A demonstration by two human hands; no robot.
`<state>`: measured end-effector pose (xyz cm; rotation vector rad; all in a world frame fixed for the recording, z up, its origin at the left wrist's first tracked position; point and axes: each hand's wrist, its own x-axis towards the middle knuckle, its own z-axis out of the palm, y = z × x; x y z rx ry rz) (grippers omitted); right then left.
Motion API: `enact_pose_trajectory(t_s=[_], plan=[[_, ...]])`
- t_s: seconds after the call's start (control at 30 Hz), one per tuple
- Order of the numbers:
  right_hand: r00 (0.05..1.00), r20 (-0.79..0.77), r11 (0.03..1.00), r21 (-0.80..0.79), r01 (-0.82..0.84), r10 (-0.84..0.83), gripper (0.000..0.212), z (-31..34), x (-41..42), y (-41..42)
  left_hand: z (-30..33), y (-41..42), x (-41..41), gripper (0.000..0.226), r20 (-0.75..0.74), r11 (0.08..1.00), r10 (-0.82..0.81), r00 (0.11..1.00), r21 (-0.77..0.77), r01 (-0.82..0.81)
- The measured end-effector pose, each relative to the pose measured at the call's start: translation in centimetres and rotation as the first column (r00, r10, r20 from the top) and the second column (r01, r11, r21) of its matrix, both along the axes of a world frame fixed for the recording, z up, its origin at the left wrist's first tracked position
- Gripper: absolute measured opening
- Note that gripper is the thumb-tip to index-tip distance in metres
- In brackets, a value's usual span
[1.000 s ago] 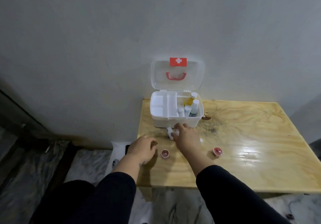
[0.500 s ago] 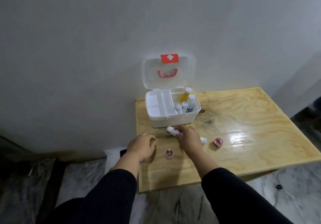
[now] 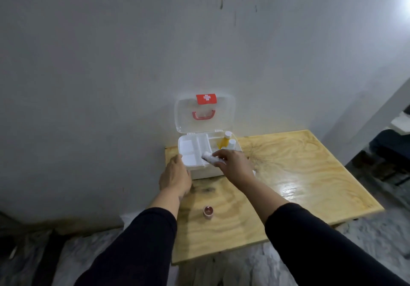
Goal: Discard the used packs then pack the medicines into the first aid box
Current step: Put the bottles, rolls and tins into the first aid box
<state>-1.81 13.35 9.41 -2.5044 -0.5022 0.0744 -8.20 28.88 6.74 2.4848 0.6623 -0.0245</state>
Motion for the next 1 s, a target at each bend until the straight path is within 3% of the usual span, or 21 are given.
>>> enact_pose_trajectory(t_s=[0.17, 0.37, 0.57, 0.8, 1.0], plan=[[0.996, -0.091, 1.000, -0.004, 0.027, -0.027, 0.028, -0.6, 1.7, 4.8, 0.3, 1.1, 0.6, 0.063, -0.129, 0.982, -0.189, 0.973, 0.005, 0.191], [0.974, -0.219, 0.998, -0.028, 0.052, -0.057, 0.043, -1.6, 3.6, 6.9, 0.9, 1.2, -0.2, 0.064, -0.188, 0.924, -0.288, 0.939, 0.204, 0.324], [0.968, -0.147, 0.972, 0.089, 0.217, -0.203, 0.027, 0.5, 7.1, 7.8, -1.5, 2.3, 0.6, 0.073, -0.349, 0.746, -0.376, 0.858, 0.435, 0.504], [0.957, -0.131, 0.956, 0.108, 0.272, -0.257, 0.018, -0.2, 10.1, 9.6, -2.3, 2.6, 0.7, 0.076, -0.295, 0.753, -0.380, 0.877, 0.452, 0.478], [0.975, -0.121, 0.983, -0.009, 0.185, -0.184, 0.043, -1.6, 8.7, 9.1, -2.1, 2.0, 0.7, 0.078, -0.270, 0.818, -0.344, 0.899, 0.385, 0.428]])
